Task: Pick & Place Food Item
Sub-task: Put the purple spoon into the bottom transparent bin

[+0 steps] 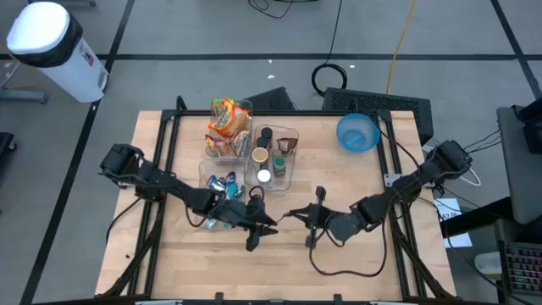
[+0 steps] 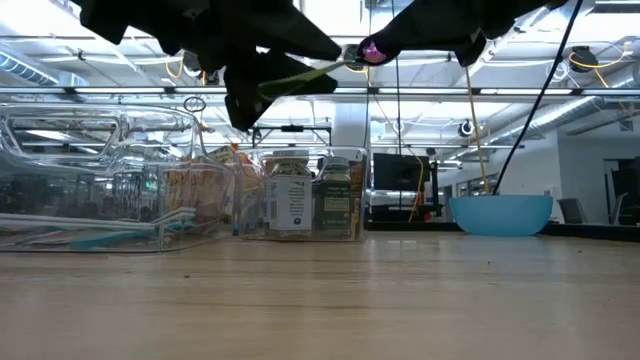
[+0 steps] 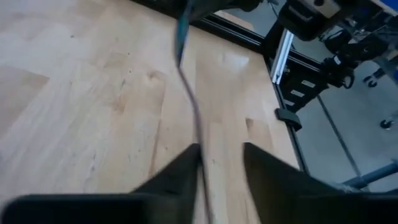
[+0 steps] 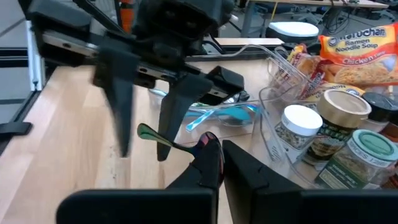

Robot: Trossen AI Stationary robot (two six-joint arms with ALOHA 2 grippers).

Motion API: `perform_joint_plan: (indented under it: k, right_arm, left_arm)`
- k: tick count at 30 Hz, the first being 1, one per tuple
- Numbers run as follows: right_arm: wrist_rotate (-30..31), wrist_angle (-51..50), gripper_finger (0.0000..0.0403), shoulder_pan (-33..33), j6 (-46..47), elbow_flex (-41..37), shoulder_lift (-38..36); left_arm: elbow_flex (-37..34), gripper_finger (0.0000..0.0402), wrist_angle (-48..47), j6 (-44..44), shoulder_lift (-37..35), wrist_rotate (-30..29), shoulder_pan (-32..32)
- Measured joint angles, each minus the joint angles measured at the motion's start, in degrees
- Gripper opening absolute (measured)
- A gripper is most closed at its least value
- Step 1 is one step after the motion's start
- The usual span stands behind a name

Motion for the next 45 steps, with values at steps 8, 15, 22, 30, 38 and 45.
perform_joint_plan:
  k: [8, 15, 22, 30, 38, 45]
  right_arm:
    - [0.23, 0.32, 0.0010, 0.22, -0.03, 0.12, -0.15]
    - [0.03, -1.11, 0.0065, 2.33, -1.67, 0.01, -1.89]
    - [0.07, -0.95, 0.0101, 3.37, -1.60, -0.01, -2.44]
    - [0.10, -0.56, 0.0100, 3.32, -1.52, -0.01, -2.49]
    - [0.12, -0.54, 0.0098, 2.54, -1.49, -0.01, -2.49]
    - [0.10, -0.56, 0.0111, 2.56, -1.49, -0.01, -2.49]
  left_arm:
    - [-0.11, 0.0011, -5.56, -1.10, -4.92, -2.91, 0.12]
    - [0.04, 0.0005, -22.65, -2.68, -17.09, -24.50, -8.17]
    - [0.02, 0.0004, -55.26, -35.09, -22.91, -52.70, -18.06]
    - [-3.91, 0.0006, -78.46, -75.62, -20.21, -50.32, -20.04]
    - [-9.63, 0.0015, -59.70, -65.12, -18.31, -39.44, -11.09]
    - [-9.75, 0.0108, -46.53, -44.42, -18.27, -30.98, -3.25]
